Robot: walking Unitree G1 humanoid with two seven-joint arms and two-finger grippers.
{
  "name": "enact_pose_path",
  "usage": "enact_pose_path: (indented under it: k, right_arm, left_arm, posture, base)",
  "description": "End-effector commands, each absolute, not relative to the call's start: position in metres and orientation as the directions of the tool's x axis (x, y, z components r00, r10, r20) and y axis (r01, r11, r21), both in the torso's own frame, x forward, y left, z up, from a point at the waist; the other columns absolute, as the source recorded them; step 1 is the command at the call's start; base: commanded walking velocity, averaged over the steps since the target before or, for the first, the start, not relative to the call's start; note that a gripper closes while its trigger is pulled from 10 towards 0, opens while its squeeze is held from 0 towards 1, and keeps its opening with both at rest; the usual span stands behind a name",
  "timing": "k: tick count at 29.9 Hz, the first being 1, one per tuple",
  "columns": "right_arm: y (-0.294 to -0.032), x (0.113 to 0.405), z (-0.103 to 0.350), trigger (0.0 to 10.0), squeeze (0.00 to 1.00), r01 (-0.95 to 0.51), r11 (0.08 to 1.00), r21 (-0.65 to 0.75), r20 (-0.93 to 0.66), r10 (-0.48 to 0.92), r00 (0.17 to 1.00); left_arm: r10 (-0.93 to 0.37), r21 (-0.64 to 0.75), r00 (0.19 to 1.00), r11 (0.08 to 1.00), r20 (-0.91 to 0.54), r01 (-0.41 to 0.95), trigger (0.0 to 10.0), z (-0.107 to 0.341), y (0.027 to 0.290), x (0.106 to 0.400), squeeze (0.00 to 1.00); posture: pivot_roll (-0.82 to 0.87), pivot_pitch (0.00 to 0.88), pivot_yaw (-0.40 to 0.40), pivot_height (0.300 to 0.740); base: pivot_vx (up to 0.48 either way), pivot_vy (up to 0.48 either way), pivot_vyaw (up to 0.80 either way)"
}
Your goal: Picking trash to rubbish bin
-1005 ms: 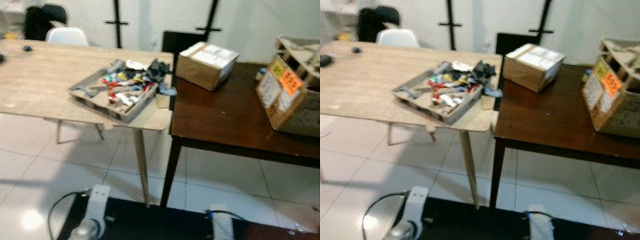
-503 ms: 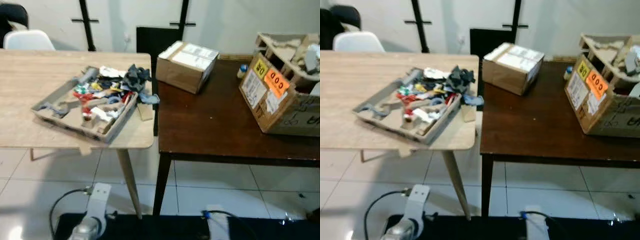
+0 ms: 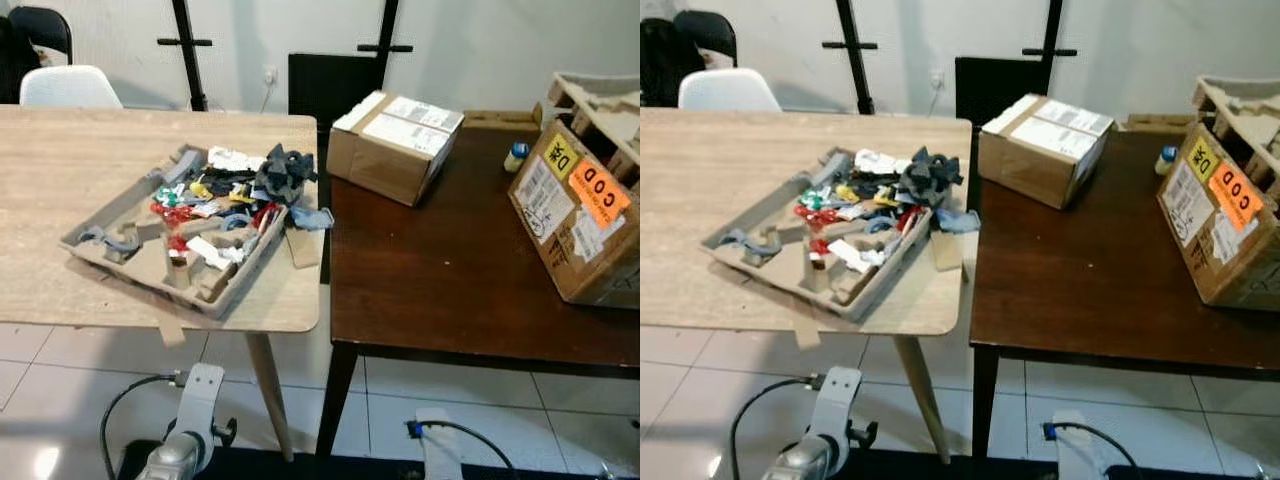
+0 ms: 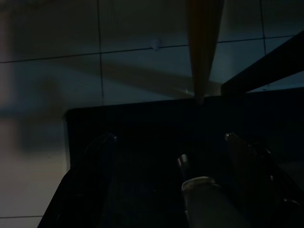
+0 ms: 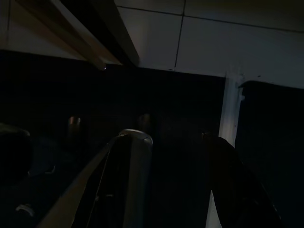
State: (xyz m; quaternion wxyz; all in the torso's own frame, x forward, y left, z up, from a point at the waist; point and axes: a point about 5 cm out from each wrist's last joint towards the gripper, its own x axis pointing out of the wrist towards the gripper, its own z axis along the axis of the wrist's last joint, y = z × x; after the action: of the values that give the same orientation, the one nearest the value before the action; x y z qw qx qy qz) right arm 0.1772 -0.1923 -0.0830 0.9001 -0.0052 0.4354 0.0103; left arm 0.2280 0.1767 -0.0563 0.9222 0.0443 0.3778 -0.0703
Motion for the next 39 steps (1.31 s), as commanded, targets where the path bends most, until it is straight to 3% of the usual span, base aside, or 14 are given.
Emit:
enact_pose_path:
  k: [1,12,33,39]
  right_arm:
    - [-0.193,0.171,-0.086,10.0,0.0,-0.014,1.0,-0.001,-0.799,0.008,0.601]
    - [-0.195,0.167,-0.087,10.0,0.0,-0.014,1.0,-0.001,-0.804,0.007,0.595]
    - [-0.194,0.165,-0.088,10.0,0.0,-0.016,1.0,0.001,-0.807,0.01,0.591]
    - [-0.194,0.164,-0.089,10.0,0.0,-0.009,1.0,0.003,-0.806,0.008,0.592]
  left_arm:
    - [-0.085,0.036,0.68,0.986,-0.728,0.161,10.0,-0.061,0.183,0.219,0.0]
    - [-0.08,0.017,0.656,0.99,-0.751,0.141,10.0,-0.065,0.183,0.214,0.0]
    - [-0.08,0.015,0.629,0.99,-0.773,0.144,10.0,-0.069,0.184,0.208,0.0]
    - [-0.073,0.036,0.589,0.985,-0.805,0.171,10.0,-0.072,0.186,0.204,0.0]
  posture:
    - [0.06,0.032,0.016,0.74]
    - [0.06,0.03,0.015,0.74]
    - [0.07,0.041,0.013,0.74]
    - [0.06,0.045,0.016,0.74]
  base:
    - [0.0,0.0,0.0]
    - [0.0,0.0,0.0]
    - [0.0,0.355,0.0]
    - [0.0,-0.32,0.0]
